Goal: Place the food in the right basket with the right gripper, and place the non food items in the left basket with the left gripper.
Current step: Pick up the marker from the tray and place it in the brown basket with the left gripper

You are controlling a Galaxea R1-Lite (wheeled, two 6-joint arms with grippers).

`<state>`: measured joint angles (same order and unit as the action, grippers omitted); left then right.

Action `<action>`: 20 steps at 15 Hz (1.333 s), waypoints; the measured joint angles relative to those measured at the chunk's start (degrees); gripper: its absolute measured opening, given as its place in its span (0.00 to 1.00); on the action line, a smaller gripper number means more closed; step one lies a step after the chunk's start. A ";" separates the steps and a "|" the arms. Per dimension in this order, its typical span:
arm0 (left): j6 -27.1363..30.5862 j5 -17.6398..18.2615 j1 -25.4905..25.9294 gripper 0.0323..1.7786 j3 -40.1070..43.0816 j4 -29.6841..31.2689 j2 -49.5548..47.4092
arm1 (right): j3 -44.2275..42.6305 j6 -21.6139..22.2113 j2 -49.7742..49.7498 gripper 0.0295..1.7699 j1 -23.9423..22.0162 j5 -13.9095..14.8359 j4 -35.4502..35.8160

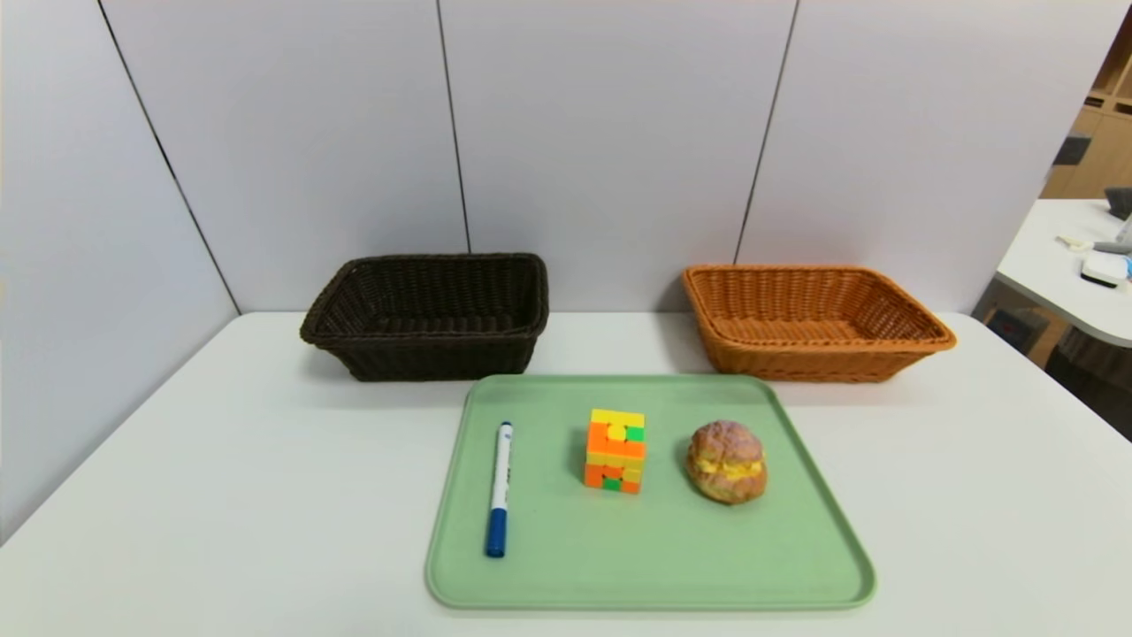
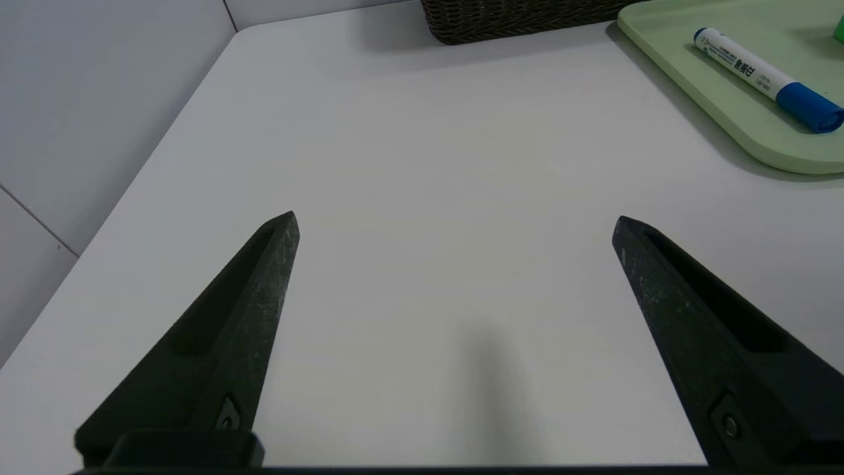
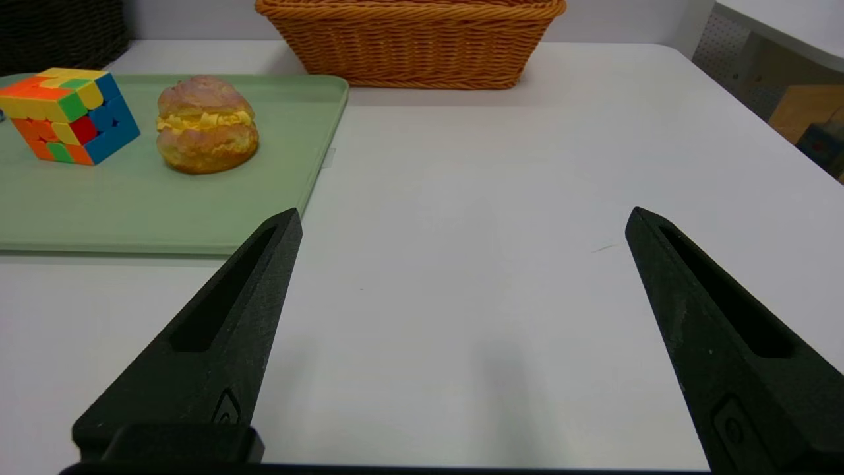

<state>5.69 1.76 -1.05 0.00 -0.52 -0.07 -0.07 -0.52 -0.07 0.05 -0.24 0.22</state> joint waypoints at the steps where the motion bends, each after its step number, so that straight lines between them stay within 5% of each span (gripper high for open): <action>1: 0.00 -0.02 0.00 0.95 0.00 0.00 0.00 | 0.02 0.00 0.00 0.96 0.02 0.00 0.02; 20: -0.21 0.06 0.00 0.95 0.00 0.00 0.00 | 0.05 -1.82 0.00 0.96 0.00 -0.44 -0.12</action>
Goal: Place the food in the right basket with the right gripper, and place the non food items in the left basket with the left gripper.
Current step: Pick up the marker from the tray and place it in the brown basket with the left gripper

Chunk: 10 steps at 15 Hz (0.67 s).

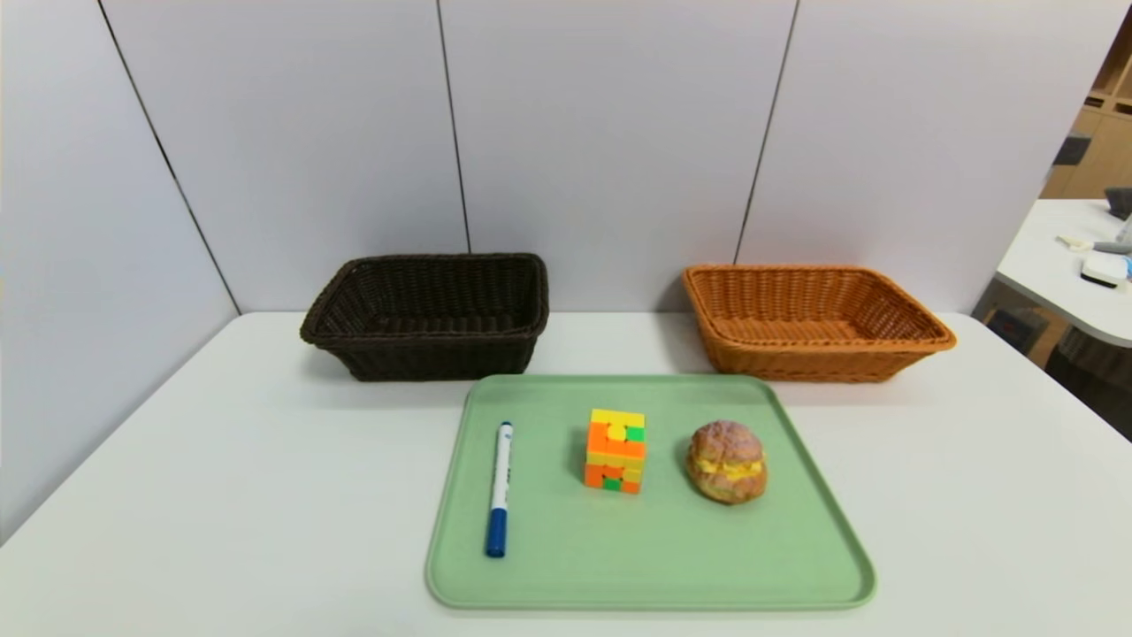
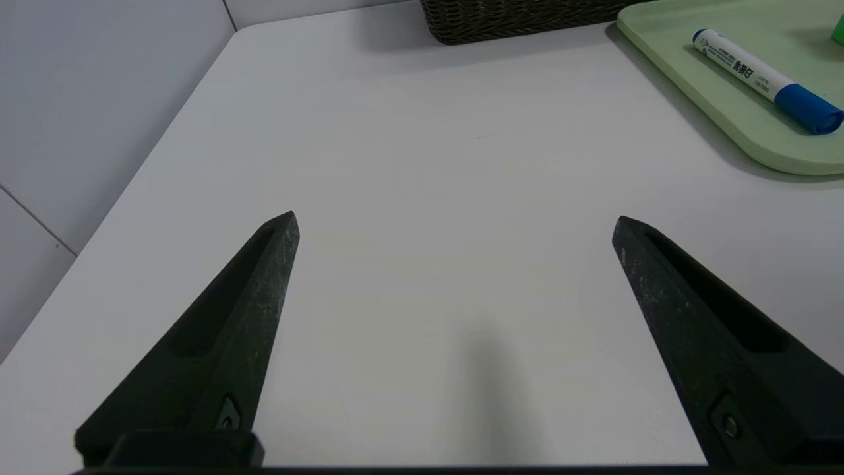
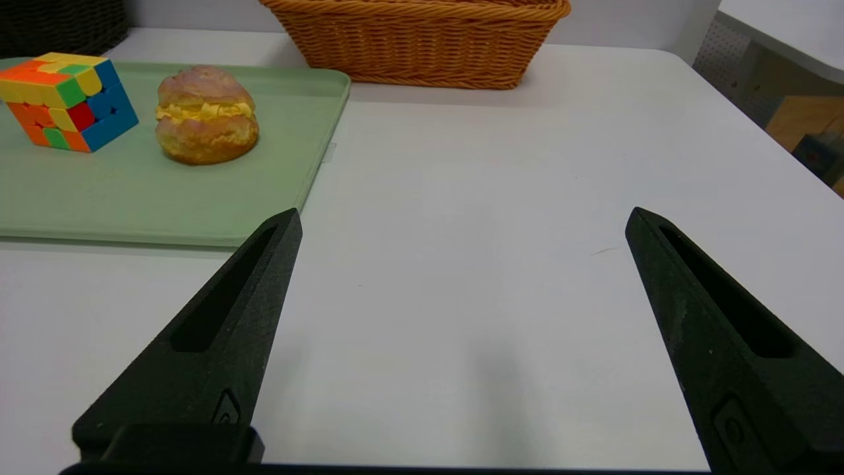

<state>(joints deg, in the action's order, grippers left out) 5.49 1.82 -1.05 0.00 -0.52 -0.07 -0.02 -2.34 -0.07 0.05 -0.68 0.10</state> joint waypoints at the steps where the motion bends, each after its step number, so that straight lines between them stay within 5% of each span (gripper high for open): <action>1: 0.07 0.00 0.00 0.95 0.00 0.00 0.00 | 0.00 0.13 0.00 0.96 0.00 0.09 -0.10; 10: 0.13 1.23 0.00 0.95 -2.41 -2.04 0.76 | -5.01 1.29 0.54 0.96 0.00 -1.35 -2.84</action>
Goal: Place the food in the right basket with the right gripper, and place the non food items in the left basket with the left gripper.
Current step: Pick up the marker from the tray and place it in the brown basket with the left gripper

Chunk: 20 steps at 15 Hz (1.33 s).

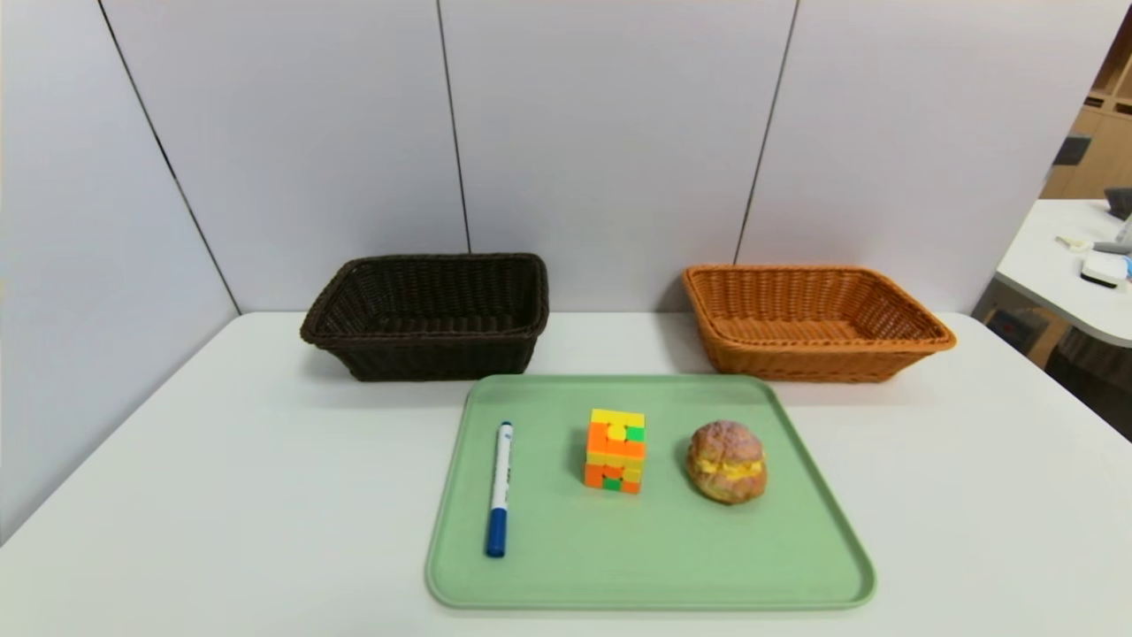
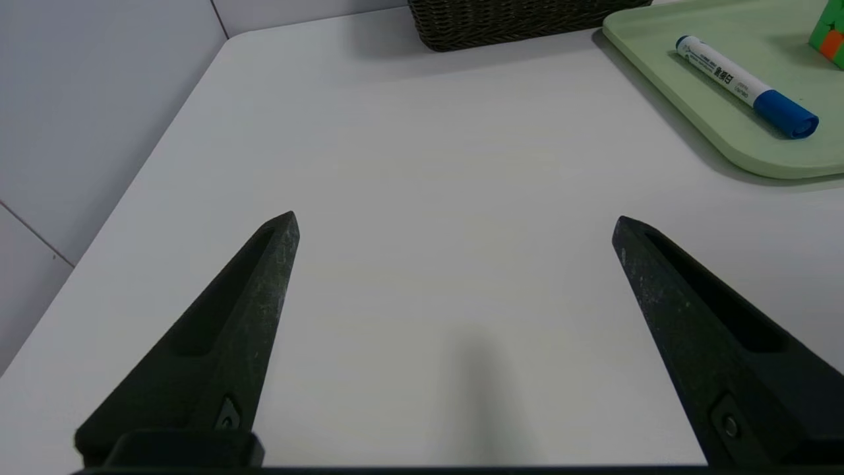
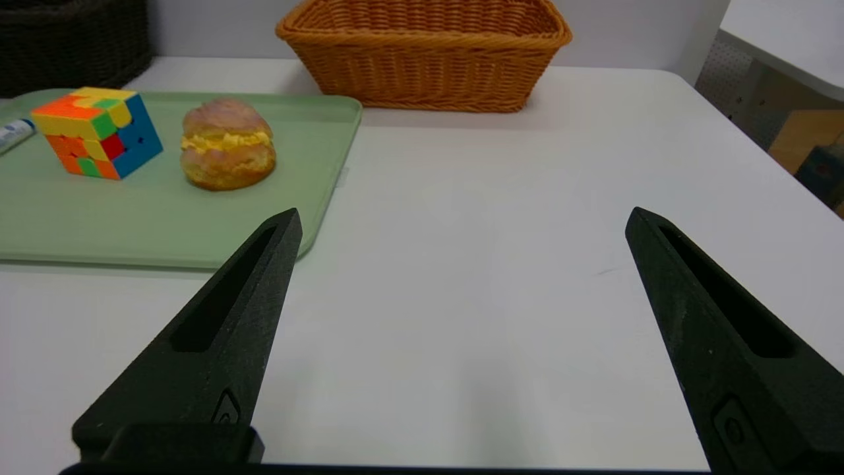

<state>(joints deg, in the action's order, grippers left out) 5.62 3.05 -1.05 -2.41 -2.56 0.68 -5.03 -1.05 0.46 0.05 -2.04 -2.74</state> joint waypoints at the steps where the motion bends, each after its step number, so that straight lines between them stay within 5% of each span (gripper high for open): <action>1: -0.04 0.30 0.00 0.95 -1.24 -0.85 0.85 | -2.57 0.09 0.83 0.96 0.02 -0.61 -2.51; 13: -1.22 0.87 -0.33 0.95 -29.81 -9.81 38.47 | -32.00 -0.22 36.17 0.96 1.84 -2.97 -21.20; 20: -1.52 1.39 -6.08 0.95 -41.24 -12.95 58.51 | -45.79 -6.61 57.14 0.96 2.36 -7.03 -29.44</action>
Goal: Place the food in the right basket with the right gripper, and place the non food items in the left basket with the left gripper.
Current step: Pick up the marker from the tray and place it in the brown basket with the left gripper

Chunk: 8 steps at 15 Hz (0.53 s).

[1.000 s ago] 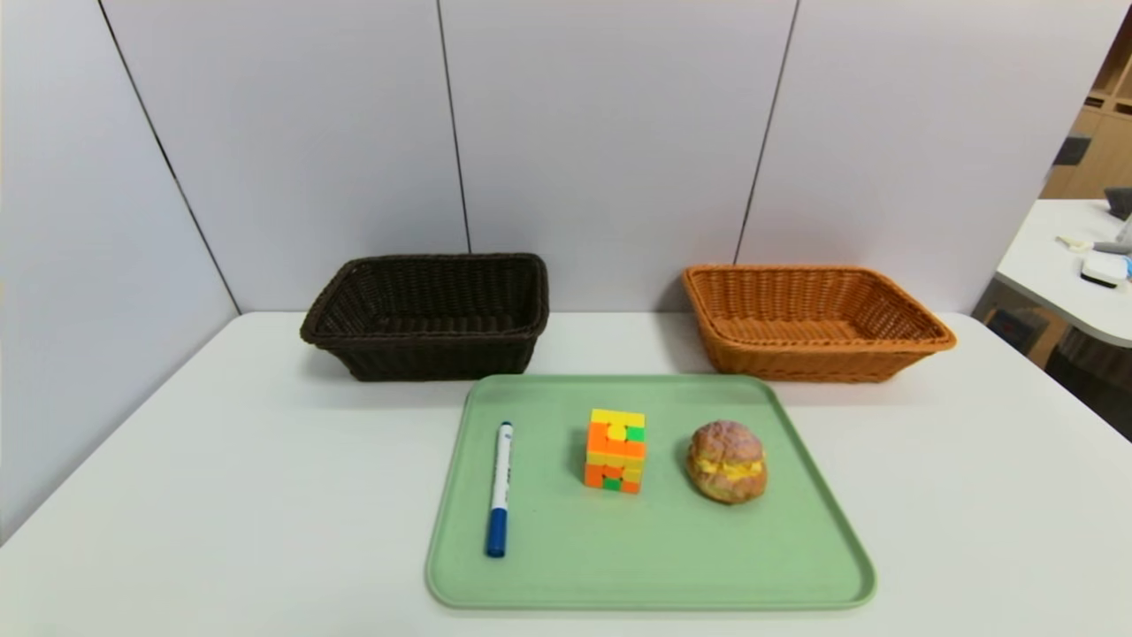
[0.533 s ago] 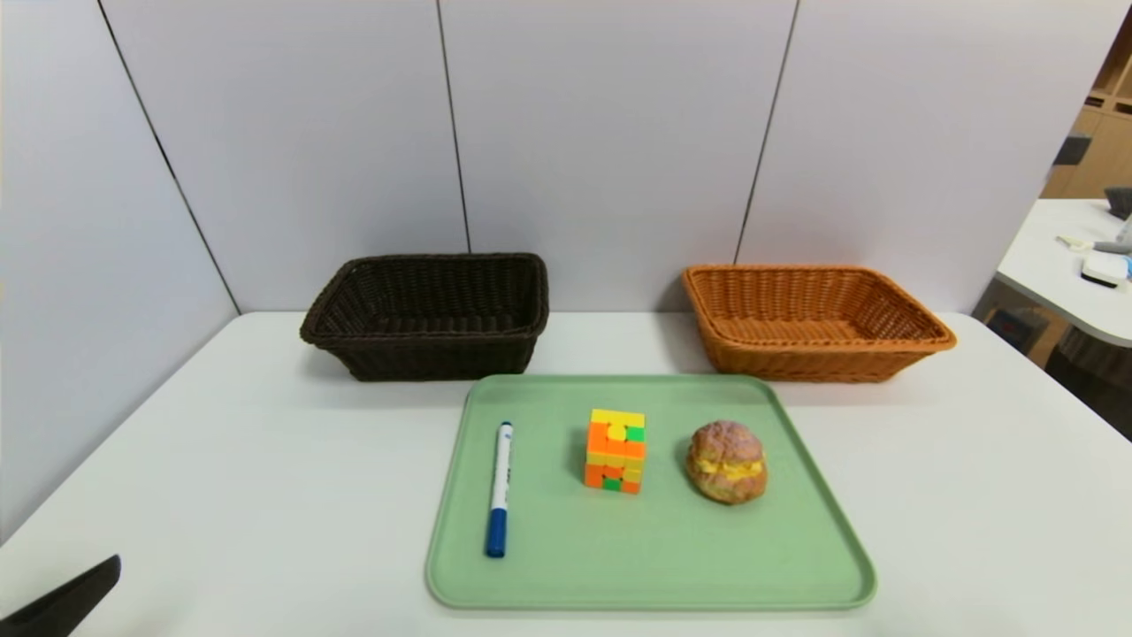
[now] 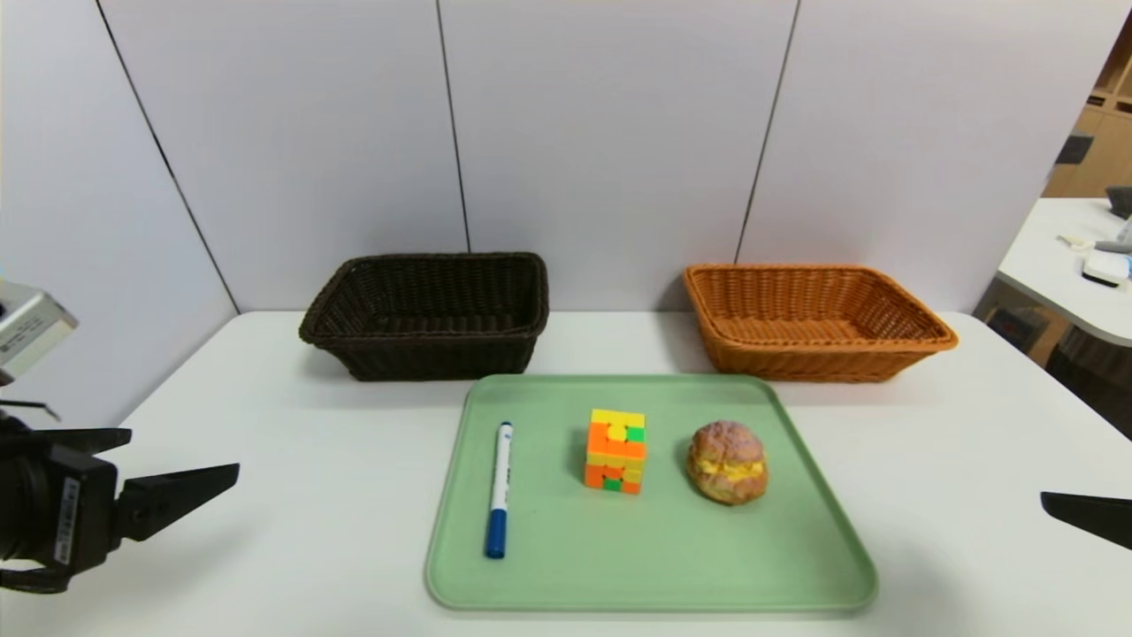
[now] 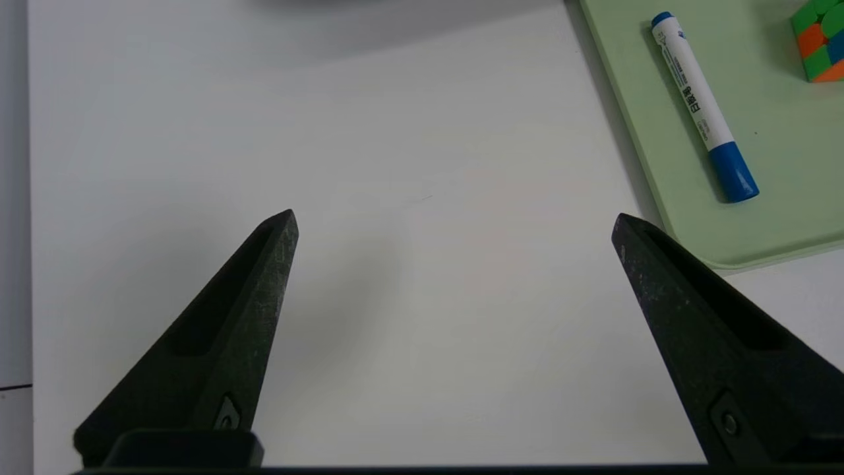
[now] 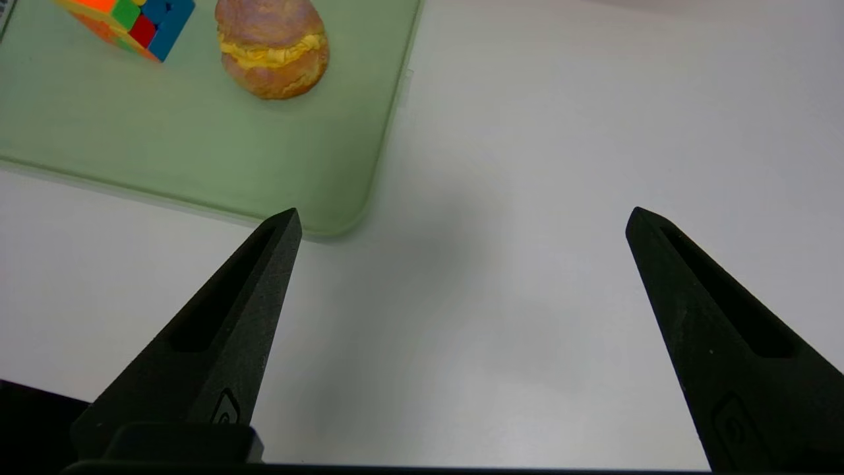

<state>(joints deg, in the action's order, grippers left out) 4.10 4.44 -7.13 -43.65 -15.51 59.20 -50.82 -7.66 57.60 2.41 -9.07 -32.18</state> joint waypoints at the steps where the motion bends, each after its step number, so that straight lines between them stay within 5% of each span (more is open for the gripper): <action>1: -0.22 0.13 -1.05 0.95 -1.05 -0.15 2.27 | -1.43 -1.22 3.19 0.96 0.50 -1.07 -0.22; 8: -7.09 1.21 -13.98 0.95 -8.27 0.35 19.32 | -6.73 -2.82 19.80 0.96 9.18 -1.67 -0.54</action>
<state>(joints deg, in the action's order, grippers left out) -3.00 5.64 -21.11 -51.92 -15.15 78.52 -57.55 -10.47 77.40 11.59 -10.74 -32.72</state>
